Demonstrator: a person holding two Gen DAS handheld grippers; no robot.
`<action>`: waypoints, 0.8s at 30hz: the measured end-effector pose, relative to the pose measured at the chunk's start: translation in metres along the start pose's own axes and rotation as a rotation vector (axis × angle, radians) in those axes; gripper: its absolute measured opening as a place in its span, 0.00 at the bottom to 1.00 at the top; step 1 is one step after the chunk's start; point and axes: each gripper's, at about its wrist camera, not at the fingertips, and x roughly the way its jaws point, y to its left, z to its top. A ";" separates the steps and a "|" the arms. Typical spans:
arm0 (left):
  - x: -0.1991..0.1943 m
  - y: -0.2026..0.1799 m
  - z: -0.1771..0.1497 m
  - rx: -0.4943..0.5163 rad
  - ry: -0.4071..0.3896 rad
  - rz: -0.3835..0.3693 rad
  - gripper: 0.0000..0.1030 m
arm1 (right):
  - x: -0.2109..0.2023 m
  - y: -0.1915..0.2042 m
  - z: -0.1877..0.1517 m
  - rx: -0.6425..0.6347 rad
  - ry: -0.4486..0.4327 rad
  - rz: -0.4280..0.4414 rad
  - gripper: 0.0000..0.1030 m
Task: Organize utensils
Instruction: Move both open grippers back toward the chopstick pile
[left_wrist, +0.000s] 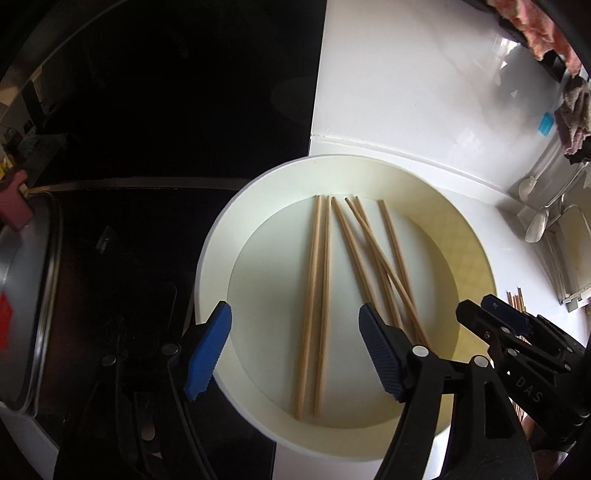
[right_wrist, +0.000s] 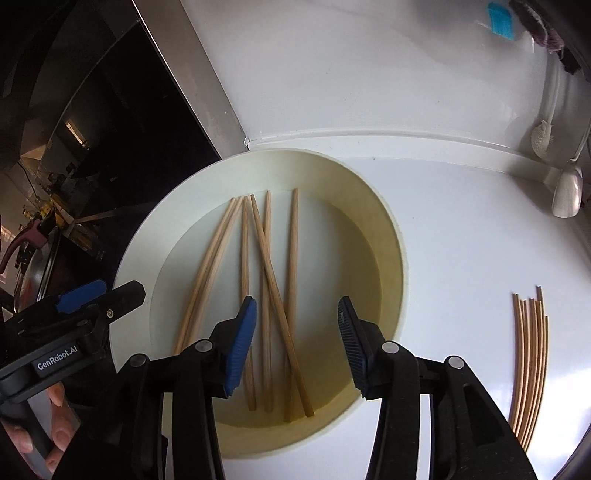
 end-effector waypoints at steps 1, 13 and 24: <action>-0.006 -0.002 -0.002 0.002 -0.009 0.002 0.71 | -0.007 -0.002 -0.003 -0.002 -0.008 -0.001 0.44; -0.064 -0.060 -0.030 0.023 -0.095 -0.003 0.78 | -0.088 -0.055 -0.041 -0.068 -0.085 -0.071 0.52; -0.071 -0.139 -0.042 0.069 -0.096 -0.064 0.79 | -0.147 -0.131 -0.069 -0.030 -0.165 -0.130 0.53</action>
